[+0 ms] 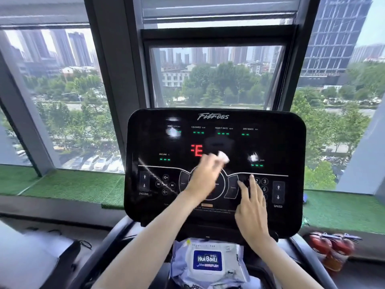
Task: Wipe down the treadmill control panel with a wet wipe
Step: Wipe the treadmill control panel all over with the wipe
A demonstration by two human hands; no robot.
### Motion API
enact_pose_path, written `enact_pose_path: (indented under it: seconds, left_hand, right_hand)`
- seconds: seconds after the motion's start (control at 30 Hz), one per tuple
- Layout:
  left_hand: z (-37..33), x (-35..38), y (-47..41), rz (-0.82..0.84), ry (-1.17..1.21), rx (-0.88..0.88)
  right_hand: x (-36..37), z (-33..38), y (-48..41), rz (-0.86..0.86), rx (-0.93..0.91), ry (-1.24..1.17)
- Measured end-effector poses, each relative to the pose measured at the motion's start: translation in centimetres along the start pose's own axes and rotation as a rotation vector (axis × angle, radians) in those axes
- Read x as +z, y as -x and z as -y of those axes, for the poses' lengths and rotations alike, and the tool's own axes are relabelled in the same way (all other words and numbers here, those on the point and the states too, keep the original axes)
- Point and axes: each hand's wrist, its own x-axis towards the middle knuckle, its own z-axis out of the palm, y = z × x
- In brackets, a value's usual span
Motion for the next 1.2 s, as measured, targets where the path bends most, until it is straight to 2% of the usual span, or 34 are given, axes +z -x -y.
enact_pose_path:
  seconds: [0.03, 0.07, 0.1, 0.13, 0.23, 0.27, 0.3, 0.33, 0.37, 0.4, 0.47, 0.5, 0.53, 0.57, 0.6, 0.7, 0.73, 0.77, 0.8, 0.83, 0.93, 0.97, 1.0, 1.03, 1.13, 1.17, 1.2]
  left_hand:
    - [-0.2, 0.3, 0.6, 0.122, -0.102, 0.314]
    - [1.2, 0.2, 0.9, 0.188, -0.184, 0.508]
    - [2.8, -0.4, 1.1, 0.183, -0.158, 0.498]
    - [4.7, -1.1, 1.1, 0.091, -0.096, 0.338]
    - [8.8, -3.2, -0.4, -0.388, -0.012, -0.485]
    - [8.5, -3.3, -1.6, -0.482, 0.022, -0.721]
    - [7.1, -2.8, -2.9, -0.555, 0.052, -0.857]
    - [5.0, -2.3, -4.0, -0.570, 0.115, -0.854]
    - [2.4, -1.2, -4.5, -0.502, 0.140, -0.738]
    - [-0.2, 0.2, -4.2, -0.357, 0.170, -0.553]
    - [-3.6, 2.6, -1.4, 0.027, 0.088, 0.042]
    - [-3.4, 2.9, 0.0, 0.109, 0.003, 0.301]
    - [-1.5, 2.7, 0.7, 0.099, -0.053, 0.422]
    - [0.4, 1.9, 1.0, 0.052, 0.001, 0.325]
    - [2.5, 0.8, 0.9, -0.020, 0.045, 0.107]
    - [6.9, -1.4, -2.2, -0.477, 0.051, -0.613]
    - [6.3, -1.4, -3.6, -0.578, 0.094, -0.819]
    - [4.6, -1.1, -5.0, -0.616, 0.117, -0.885]
    - [2.0, -0.6, -5.7, -0.560, 0.152, -0.799]
    - [-0.6, 0.6, -5.6, -0.417, 0.125, -0.591]
    - [-4.6, 3.6, -1.2, 0.081, -0.073, 0.342]
    - [-3.2, 3.5, -0.6, 0.142, -0.139, 0.498]
    - [-1.5, 2.6, -0.5, 0.148, -0.109, 0.432]
    - [0.4, 1.5, -0.8, 0.094, -0.079, 0.258]
    - [4.0, -0.9, -3.4, -0.385, -0.015, -0.432]
    - [3.6, -0.8, -4.8, -0.498, 0.011, -0.641]
    - [1.7, -0.5, -6.2, -0.554, 0.039, -0.772]
  right_hand:
    - [-0.1, -0.1, 0.0, -0.004, -0.013, 0.007]
    - [-0.3, -0.3, -0.1, -0.008, -0.030, 0.013]
    - [-0.5, -0.6, -0.1, -0.012, -0.044, 0.016]
    - [-0.7, -1.0, -0.2, -0.017, -0.048, 0.015]
    - [-1.0, -1.8, -0.5, -0.024, -0.016, -0.001]
    - [-0.9, -1.9, -0.5, -0.017, -0.005, -0.002]
    - [-0.9, -2.0, -0.6, -0.012, 0.004, -0.003]
    - [-0.8, -2.1, -0.6, -0.010, 0.012, -0.004]
    - [-0.7, -2.2, -0.7, -0.010, 0.016, -0.003]
    - [-0.7, -2.2, -0.7, -0.011, 0.017, -0.001]
    - [-0.7, -2.5, -0.6, -0.020, 0.003, 0.003]
    - [-0.8, -2.7, -0.5, -0.023, -0.007, 0.006]
    - [-1.0, -3.0, -0.4, -0.023, -0.019, 0.015]
    - [-1.1, -3.4, -0.4, -0.022, -0.030, 0.025]
    - [-1.2, -3.8, -0.4, -0.022, -0.031, 0.029]
    - [-1.3, -4.7, -0.5, -0.020, 0.004, 0.025]
    - [-1.3, -4.9, -0.4, -0.020, 0.014, 0.027]
    - [-1.2, -4.9, -0.4, -0.021, 0.019, 0.028]
    - [-1.3, -5.0, -0.4, -0.022, 0.021, 0.031]
    - [-1.3, -5.1, -0.4, -0.022, 0.021, 0.034]
    - [-1.5, -5.5, -0.4, -0.032, 0.020, 0.045]
    - [-1.7, -5.7, -0.4, -0.034, 0.019, 0.045]
    - [-1.9, -5.9, -0.3, -0.037, 0.018, 0.043]
    - [-2.1, -6.2, -0.2, -0.041, 0.018, 0.041]
    - [-2.4, -7.1, -0.2, -0.045, 0.022, 0.039]
    - [-2.5, -7.3, -0.2, -0.046, 0.025, 0.034]
    - [-2.6, -7.4, -0.2, -0.052, 0.029, 0.024]
